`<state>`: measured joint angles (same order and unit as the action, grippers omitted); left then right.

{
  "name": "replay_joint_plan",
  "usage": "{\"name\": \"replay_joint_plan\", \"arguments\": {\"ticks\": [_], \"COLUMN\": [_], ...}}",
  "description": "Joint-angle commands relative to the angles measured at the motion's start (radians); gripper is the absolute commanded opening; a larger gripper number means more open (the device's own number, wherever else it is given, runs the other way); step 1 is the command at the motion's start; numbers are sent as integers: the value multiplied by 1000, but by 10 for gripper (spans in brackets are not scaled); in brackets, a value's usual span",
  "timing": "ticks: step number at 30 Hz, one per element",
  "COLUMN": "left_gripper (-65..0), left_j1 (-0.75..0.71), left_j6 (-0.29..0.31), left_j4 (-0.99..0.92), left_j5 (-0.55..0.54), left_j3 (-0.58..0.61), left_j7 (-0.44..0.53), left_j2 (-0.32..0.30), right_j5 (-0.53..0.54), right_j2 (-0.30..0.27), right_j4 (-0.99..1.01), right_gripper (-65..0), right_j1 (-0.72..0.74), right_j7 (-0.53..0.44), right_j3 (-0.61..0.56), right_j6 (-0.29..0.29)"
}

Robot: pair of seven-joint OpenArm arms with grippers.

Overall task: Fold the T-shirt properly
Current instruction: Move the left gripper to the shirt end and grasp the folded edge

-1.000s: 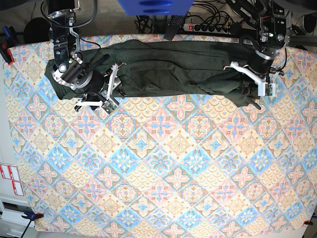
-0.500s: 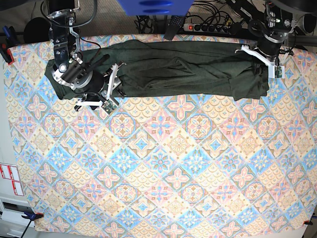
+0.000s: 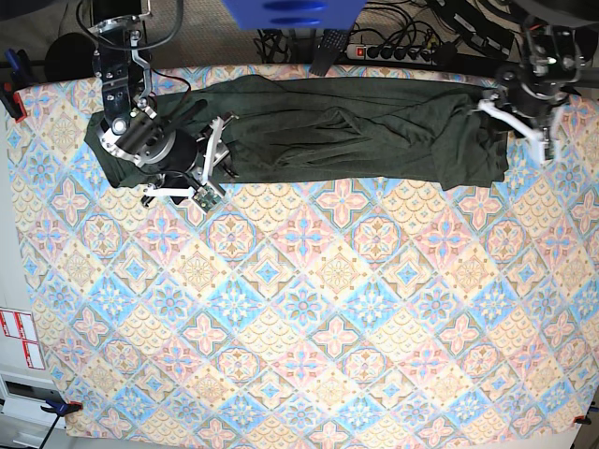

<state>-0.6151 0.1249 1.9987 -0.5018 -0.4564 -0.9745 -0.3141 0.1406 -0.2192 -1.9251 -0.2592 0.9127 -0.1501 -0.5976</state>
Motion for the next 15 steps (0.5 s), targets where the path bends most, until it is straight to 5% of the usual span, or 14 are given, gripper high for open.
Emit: {"name": "replay_joint_plan", "arguments": {"ticks": [1, 6, 15], "left_gripper": [-271, -122, -61], "left_j1": [30, 122, 217], "left_j6": [12, 12, 14], "left_j4": [6, -83, -258], "left_j5": [-37, -113, -220], "left_j3": [-18, -18, 104], "left_j7": [-70, -206, -215], "left_j2": [-58, -170, -334], "right_j5": [14, 14, 14], "right_j2": [-4, -4, -4], "right_j4": [-20, -20, -20], "right_gripper": [-414, -414, -414], "right_j1": [10, 11, 10], "right_j7": [-22, -19, -19], "right_j3": [2, 1, 1], "right_j6": [3, 3, 3]}}
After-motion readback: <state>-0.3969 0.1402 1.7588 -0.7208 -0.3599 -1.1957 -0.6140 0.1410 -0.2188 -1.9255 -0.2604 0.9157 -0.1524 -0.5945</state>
